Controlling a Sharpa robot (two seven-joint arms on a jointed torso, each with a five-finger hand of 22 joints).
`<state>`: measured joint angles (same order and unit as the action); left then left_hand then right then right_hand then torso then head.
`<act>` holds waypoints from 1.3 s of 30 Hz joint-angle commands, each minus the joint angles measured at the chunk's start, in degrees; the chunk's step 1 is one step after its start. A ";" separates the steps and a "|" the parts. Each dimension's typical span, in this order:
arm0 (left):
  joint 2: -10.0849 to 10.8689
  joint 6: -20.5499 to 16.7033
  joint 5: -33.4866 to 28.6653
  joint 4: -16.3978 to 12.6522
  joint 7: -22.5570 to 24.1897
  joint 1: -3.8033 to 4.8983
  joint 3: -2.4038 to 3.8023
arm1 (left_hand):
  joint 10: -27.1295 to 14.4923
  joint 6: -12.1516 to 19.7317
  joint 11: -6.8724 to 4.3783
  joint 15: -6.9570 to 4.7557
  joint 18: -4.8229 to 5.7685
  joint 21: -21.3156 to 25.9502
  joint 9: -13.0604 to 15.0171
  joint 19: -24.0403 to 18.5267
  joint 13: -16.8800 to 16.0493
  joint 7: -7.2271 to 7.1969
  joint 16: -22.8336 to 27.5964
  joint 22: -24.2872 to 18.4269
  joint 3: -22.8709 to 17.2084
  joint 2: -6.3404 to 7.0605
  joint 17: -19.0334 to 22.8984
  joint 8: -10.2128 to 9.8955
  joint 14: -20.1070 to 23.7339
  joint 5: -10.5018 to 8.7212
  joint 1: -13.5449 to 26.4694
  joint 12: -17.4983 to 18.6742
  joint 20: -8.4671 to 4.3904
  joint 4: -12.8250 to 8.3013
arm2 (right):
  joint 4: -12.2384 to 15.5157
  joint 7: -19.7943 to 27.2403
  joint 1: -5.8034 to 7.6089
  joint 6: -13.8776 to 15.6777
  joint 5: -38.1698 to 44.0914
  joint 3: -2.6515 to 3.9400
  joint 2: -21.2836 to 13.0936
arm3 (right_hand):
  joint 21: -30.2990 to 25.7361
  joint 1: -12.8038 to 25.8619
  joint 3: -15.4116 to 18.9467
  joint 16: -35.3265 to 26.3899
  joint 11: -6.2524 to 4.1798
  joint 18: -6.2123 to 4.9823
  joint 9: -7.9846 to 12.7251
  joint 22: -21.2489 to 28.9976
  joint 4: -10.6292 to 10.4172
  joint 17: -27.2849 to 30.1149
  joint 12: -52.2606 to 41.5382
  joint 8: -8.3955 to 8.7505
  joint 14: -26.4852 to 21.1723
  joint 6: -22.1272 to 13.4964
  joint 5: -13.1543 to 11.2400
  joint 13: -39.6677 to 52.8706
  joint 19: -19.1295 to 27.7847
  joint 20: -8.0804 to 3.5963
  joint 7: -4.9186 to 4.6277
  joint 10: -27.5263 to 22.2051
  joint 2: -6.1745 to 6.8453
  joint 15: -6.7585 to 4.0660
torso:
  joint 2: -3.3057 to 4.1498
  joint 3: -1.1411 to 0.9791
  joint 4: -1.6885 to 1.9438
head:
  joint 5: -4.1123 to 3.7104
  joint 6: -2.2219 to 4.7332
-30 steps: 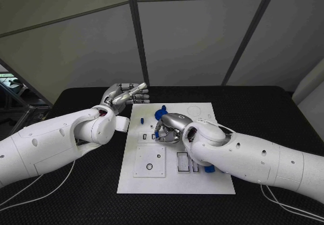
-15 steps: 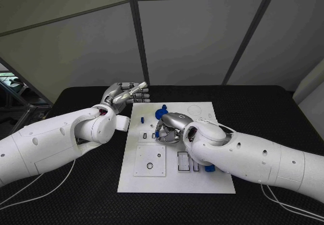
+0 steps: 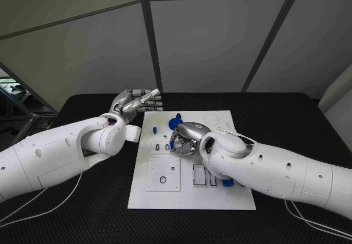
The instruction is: Assemble the parts on the task board
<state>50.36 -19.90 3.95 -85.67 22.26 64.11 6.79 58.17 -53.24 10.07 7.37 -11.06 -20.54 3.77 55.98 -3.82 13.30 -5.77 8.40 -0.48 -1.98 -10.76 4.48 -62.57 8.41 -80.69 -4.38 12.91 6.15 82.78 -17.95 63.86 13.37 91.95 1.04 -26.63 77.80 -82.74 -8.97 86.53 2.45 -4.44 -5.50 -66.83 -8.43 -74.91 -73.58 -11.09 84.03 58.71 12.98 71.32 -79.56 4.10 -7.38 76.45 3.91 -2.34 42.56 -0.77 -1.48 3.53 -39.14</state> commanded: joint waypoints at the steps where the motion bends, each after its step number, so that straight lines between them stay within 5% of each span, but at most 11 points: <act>1: -0.01 0.43 0.25 -0.04 0.24 0.11 0.05 | 0.06 -0.17 0.29 0.02 0.71 0.31 -0.01 -0.32 -0.06 0.17 0.39 -0.08 0.13 -0.54 -0.06 -0.25 0.55 -0.35 0.07 0.34 0.09 -0.34 | -0.32 -1.78 -0.26 -2.15 0.51 -0.28 -0.18 | -0.29 0.76 -0.20 -0.21 0.04 -0.13 0.10 0.09 -0.10 -8.44 0.29 0.43 4.53 -0.53 -0.28 -0.11 0.42 0.11 -0.05 -0.33 0.02 0.56 | 0.00 -0.01 -0.03 | -0.04 0.03; 39: -0.03 0.52 0.25 0.04 0.08 0.11 0.05 | -0.01 -0.12 0.35 0.06 0.72 0.34 -0.03 -0.39 -0.04 0.27 0.51 -0.10 0.15 -0.59 -0.12 -0.33 0.63 -0.37 0.13 0.40 0.12 -0.38 | -0.52 -2.17 -0.26 -2.49 0.61 -0.28 -0.05 | -1.46 2.85 0.32 -0.44 1.39 -0.47 1.12 1.75 -0.68 -8.19 2.15 2.16 4.42 -4.96 -1.54 -2.13 1.40 1.25 -1.46 -2.77 2.48 1.74 | 0.02 0.00 0.01 | -0.13 -0.20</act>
<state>50.35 -19.88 3.96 -85.58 22.17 64.11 6.79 58.17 -53.24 10.07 7.57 -11.06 -20.54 3.77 55.98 -3.82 13.31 -5.50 8.36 -0.32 -1.98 -10.82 4.48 -62.37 8.41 -80.69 -4.38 12.91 5.99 82.67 -18.39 63.92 12.84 92.35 1.09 -26.54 76.53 -80.28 -8.67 86.33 3.98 -4.44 -4.36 -65.11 -8.72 -74.90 -71.63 -9.08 84.04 54.01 11.82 69.26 -78.51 5.15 -8.83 74.09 6.38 -1.12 42.58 -0.77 -1.48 3.42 -39.34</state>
